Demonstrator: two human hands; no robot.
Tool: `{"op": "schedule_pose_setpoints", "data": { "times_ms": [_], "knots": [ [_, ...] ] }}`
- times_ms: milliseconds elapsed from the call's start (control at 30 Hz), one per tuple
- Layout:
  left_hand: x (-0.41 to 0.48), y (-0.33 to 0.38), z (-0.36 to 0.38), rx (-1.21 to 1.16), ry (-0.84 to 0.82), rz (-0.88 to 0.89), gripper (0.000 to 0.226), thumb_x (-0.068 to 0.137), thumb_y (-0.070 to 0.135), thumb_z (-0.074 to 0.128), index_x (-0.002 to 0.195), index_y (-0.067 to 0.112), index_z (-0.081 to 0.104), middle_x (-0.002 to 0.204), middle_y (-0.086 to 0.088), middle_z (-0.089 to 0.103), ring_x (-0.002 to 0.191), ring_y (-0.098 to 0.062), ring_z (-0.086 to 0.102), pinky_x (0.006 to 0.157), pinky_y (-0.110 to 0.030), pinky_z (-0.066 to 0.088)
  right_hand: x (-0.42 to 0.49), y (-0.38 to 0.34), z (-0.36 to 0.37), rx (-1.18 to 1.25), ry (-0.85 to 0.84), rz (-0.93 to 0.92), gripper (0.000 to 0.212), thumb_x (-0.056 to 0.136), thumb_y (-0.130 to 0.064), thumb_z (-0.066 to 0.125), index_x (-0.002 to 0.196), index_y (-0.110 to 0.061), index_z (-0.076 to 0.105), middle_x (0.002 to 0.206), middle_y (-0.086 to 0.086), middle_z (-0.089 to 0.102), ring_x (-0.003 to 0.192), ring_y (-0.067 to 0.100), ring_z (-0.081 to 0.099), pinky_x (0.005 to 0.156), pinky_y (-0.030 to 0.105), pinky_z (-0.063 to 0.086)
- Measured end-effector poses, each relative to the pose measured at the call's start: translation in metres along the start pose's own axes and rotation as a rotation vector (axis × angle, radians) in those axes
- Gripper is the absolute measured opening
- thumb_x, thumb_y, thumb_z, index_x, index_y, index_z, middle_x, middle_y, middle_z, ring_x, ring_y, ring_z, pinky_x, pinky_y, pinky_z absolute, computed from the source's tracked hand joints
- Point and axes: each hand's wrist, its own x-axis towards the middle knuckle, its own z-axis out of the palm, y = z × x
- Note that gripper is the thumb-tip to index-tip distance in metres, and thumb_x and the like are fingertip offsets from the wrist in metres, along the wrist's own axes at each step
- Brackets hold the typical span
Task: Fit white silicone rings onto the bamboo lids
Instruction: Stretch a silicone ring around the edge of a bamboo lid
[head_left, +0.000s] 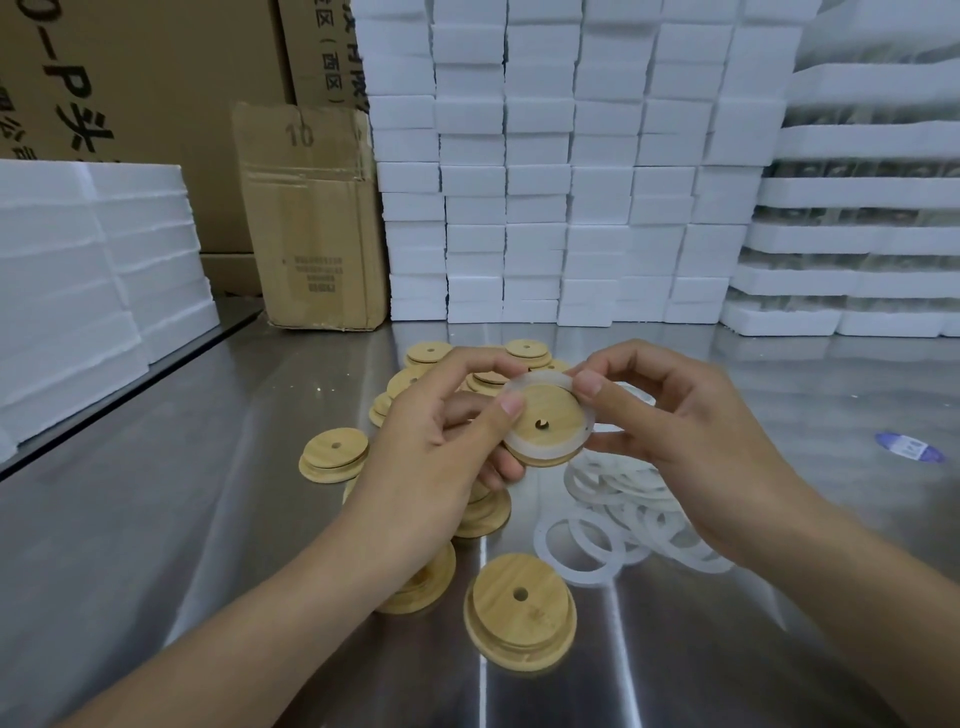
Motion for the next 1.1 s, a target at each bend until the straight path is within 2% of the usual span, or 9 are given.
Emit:
{"op": "schedule_pose_setpoints", "data": {
  "times_ms": [167,267,433,633,767,867,967,1100],
  "knots": [
    [0.0,0.0,0.0,-0.026,0.015,-0.03,0.004,0.102,0.024,0.068,0.102,0.025,0.064,0.072,0.0,0.072,0.062,-0.012,0.068,0.057,-0.022,0.055,-0.002,0.001,0.002,-0.007,-0.009,0.035,0.018,0.1,-0.034,0.071,0.091,-0.02,0.076,0.106,0.002,0.079,0.094,0.016,0.076,0.081,0.028,0.062],
    [0.001,0.0,-0.001,-0.018,0.03,-0.044,0.009,0.102,0.022,0.068,0.101,0.014,0.063,0.073,0.0,0.072,0.065,-0.014,0.068,0.058,-0.023,0.056,-0.002,-0.002,0.002,0.019,-0.012,0.043,0.019,0.097,-0.037,0.072,0.089,-0.021,0.076,0.109,0.002,0.079,0.096,0.016,0.076,0.081,0.027,0.062],
    [0.001,0.004,-0.001,-0.058,0.04,-0.096,0.011,0.101,0.019,0.069,0.099,0.009,0.066,0.074,0.0,0.075,0.065,-0.014,0.069,0.06,-0.022,0.057,-0.002,-0.005,0.002,-0.005,-0.004,0.053,0.02,0.097,-0.038,0.07,0.089,-0.02,0.076,0.111,0.001,0.079,0.099,0.016,0.076,0.083,0.027,0.062],
    [0.003,0.006,-0.005,-0.132,0.068,-0.185,0.012,0.096,0.027,0.074,0.096,0.015,0.075,0.076,-0.009,0.075,0.07,-0.015,0.069,0.065,-0.023,0.056,-0.002,-0.007,0.003,-0.046,0.013,0.061,0.02,0.099,-0.035,0.068,0.092,-0.018,0.075,0.108,-0.001,0.079,0.099,0.013,0.075,0.088,0.03,0.063],
    [0.003,0.005,-0.008,-0.135,0.097,-0.212,0.013,0.089,0.036,0.078,0.091,0.024,0.081,0.075,-0.009,0.074,0.068,-0.011,0.066,0.06,-0.019,0.053,-0.005,-0.011,0.006,-0.062,0.0,0.082,0.02,0.096,-0.036,0.07,0.091,-0.018,0.075,0.104,-0.001,0.078,0.095,0.014,0.075,0.089,0.036,0.064],
    [0.003,0.002,-0.01,-0.157,0.156,-0.247,0.026,0.083,0.044,0.081,0.096,0.022,0.081,0.075,-0.007,0.071,0.068,-0.013,0.061,0.064,-0.026,0.05,-0.008,-0.012,0.01,-0.054,-0.042,0.115,0.024,0.09,-0.035,0.076,0.092,-0.012,0.072,0.1,0.005,0.077,0.094,0.023,0.075,0.084,0.036,0.063],
    [0.004,0.002,-0.012,-0.187,0.172,-0.271,0.036,0.082,0.048,0.087,0.101,0.019,0.082,0.076,-0.006,0.069,0.068,-0.014,0.059,0.071,-0.032,0.049,-0.009,-0.012,0.013,-0.025,-0.053,0.125,0.029,0.085,-0.033,0.08,0.091,-0.006,0.068,0.096,0.011,0.076,0.088,0.017,0.076,0.076,0.029,0.061],
    [0.004,0.006,-0.012,-0.171,0.151,-0.291,0.038,0.08,0.05,0.085,0.103,0.019,0.083,0.079,-0.005,0.071,0.073,-0.015,0.059,0.081,-0.041,0.046,-0.008,-0.013,0.011,0.027,-0.018,0.146,0.022,0.085,-0.036,0.079,0.086,-0.015,0.07,0.095,0.01,0.077,0.09,0.019,0.074,0.076,0.027,0.061]
  ]
}}
